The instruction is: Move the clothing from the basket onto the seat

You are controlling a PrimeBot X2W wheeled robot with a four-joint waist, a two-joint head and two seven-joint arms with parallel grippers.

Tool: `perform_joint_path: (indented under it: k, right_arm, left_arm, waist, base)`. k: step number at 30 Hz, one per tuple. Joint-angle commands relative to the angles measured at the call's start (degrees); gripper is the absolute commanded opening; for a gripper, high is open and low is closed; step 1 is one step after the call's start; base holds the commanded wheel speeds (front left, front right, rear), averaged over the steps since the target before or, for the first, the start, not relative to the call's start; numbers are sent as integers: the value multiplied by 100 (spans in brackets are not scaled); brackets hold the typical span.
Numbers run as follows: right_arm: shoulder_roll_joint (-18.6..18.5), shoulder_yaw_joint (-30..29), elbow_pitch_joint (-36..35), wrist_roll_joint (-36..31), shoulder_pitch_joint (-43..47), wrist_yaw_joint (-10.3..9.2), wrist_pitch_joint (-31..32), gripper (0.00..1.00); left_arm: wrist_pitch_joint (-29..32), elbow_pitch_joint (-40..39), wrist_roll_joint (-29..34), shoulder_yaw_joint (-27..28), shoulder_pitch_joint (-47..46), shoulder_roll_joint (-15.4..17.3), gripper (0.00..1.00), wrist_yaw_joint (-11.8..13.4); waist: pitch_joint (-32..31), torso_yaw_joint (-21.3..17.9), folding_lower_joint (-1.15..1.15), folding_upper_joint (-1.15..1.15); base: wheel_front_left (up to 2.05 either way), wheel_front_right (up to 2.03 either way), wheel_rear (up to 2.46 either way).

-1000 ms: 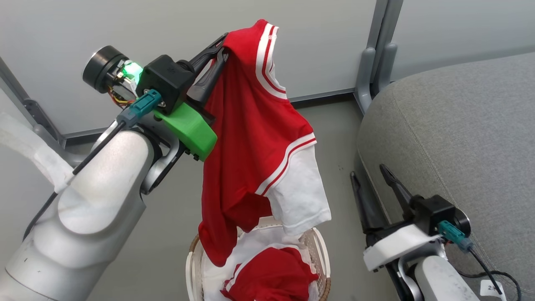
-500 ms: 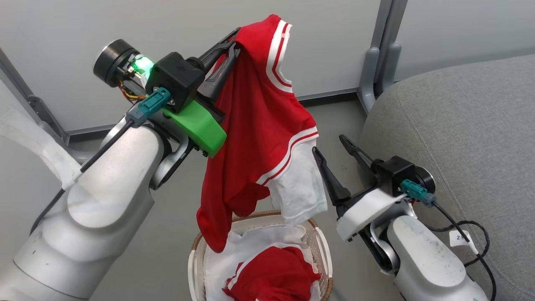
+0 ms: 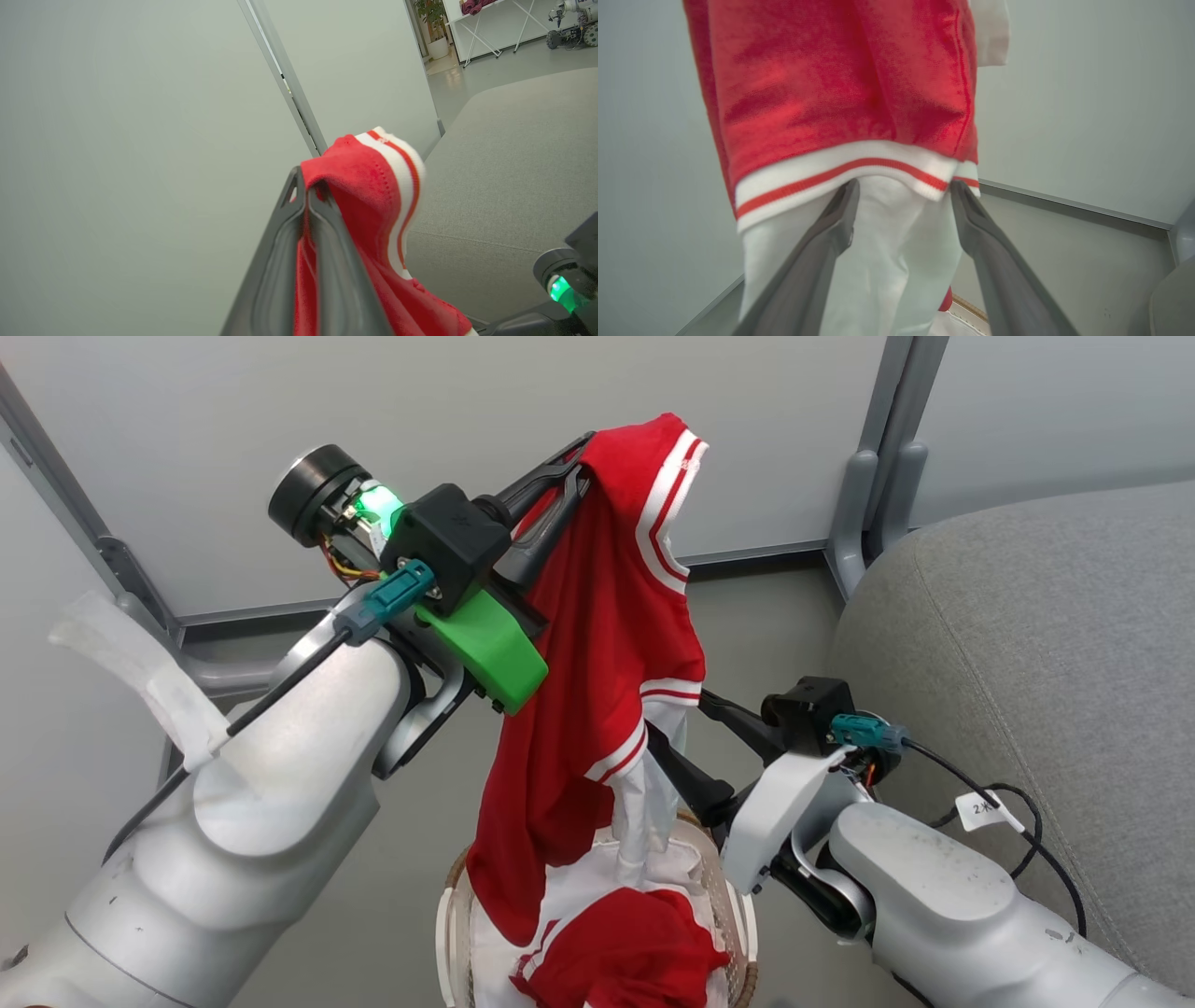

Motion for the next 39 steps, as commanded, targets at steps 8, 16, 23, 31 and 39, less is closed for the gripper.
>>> perform_joint_path:
  k: [8,16,23,31,39]
  right_arm:
    - [17,630,213,395,-678,-6,-58,31]
    - [125,308,188,38,-650,-6,-62,0]
    - [55,-76,86,-259,-459,-6,-63,0]
    - [-104,-601,-103,-571,-350,-6,-63,0]
    - [-311,-1307,-344,-904,-281,-6,-63,0]
  left_arm:
    - [-77,-39,-112,-59,-24,-28,0,-2]
    - [-101,94,-193,28,171,87,0,125]
    - [-162,306,-339,163,343,275,0,244]
    - [-266,455,-584,343,671,417,87,393]
    - [-522,498,-843,351,1237,340,100,449]
  waist:
    - [-31,67,0,0]
    - [-48,107,0,0]
    - [-46,44,0,0]
    - [-4,-45,0,0]
    - [47,-113,0,0]
  base:
    - [0,0,0]
    - [0,0,0]
    - [0,0,0]
    - [0,0,0]
    - [0,0,0]
